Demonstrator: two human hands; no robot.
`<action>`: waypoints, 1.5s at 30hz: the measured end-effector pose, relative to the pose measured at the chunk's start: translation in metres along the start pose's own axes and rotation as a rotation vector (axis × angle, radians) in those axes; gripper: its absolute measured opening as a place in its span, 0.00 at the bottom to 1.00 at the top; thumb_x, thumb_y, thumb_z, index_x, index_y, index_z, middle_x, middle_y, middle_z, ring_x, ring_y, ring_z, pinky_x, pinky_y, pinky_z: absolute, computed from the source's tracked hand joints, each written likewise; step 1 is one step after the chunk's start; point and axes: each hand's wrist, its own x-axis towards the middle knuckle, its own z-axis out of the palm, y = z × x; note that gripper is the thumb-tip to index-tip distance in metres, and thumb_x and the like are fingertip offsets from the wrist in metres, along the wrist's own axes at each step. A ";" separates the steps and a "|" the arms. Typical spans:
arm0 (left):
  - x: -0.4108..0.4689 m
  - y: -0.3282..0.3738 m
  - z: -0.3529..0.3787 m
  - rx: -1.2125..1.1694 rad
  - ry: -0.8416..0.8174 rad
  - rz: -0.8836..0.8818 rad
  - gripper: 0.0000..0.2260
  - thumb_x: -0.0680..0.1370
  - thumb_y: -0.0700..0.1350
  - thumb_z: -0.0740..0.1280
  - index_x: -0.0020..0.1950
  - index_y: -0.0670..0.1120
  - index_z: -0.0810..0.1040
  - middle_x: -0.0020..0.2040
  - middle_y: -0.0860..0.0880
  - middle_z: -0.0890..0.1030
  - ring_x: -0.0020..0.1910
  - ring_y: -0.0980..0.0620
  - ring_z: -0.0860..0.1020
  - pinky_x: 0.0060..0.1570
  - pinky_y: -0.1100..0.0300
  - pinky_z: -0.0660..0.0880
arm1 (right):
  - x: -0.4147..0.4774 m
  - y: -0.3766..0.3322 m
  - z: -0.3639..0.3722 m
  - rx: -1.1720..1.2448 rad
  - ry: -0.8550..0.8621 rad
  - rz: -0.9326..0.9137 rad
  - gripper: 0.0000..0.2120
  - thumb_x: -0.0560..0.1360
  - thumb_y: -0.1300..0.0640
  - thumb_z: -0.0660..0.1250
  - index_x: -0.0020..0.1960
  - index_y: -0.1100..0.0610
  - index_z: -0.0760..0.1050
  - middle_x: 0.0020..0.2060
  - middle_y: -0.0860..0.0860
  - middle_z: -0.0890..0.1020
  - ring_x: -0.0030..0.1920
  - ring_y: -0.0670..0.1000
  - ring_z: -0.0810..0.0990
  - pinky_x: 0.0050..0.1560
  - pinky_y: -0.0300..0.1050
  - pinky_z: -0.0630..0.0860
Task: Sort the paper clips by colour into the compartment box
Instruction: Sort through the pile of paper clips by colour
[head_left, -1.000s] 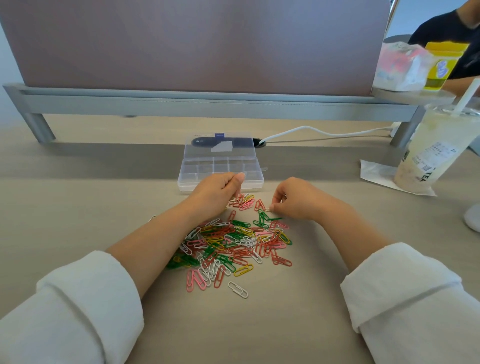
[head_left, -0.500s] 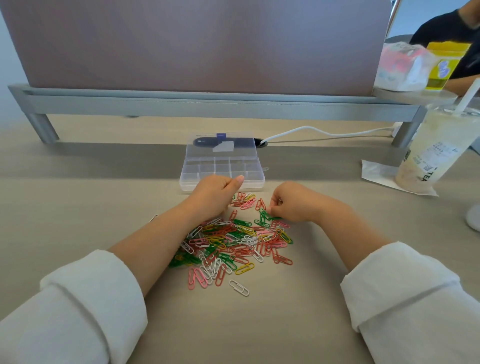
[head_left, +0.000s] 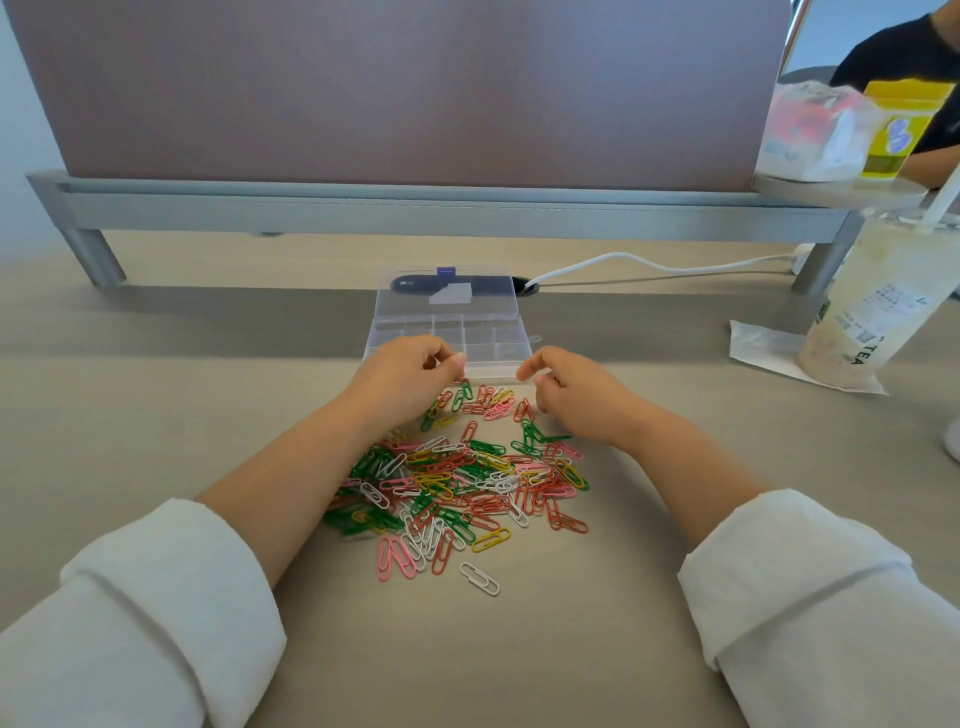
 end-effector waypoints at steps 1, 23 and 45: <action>-0.001 -0.001 -0.002 0.099 0.001 0.038 0.11 0.79 0.52 0.59 0.54 0.50 0.78 0.31 0.55 0.72 0.31 0.59 0.68 0.31 0.62 0.63 | 0.001 0.001 0.003 0.012 0.008 -0.004 0.12 0.80 0.63 0.50 0.49 0.53 0.71 0.33 0.47 0.71 0.31 0.44 0.68 0.30 0.37 0.63; -0.008 -0.002 -0.009 0.251 -0.186 0.283 0.09 0.74 0.50 0.68 0.53 0.51 0.80 0.29 0.57 0.68 0.29 0.61 0.67 0.31 0.66 0.63 | 0.004 -0.004 0.012 -0.216 0.017 -0.180 0.03 0.73 0.53 0.69 0.45 0.49 0.80 0.26 0.45 0.67 0.28 0.44 0.66 0.32 0.39 0.64; -0.008 0.006 -0.010 0.290 -0.472 0.166 0.06 0.77 0.51 0.63 0.44 0.50 0.73 0.35 0.57 0.70 0.34 0.59 0.68 0.32 0.65 0.62 | -0.008 -0.010 0.017 -0.174 -0.032 -0.248 0.04 0.73 0.55 0.69 0.46 0.51 0.82 0.25 0.44 0.68 0.27 0.43 0.66 0.33 0.34 0.65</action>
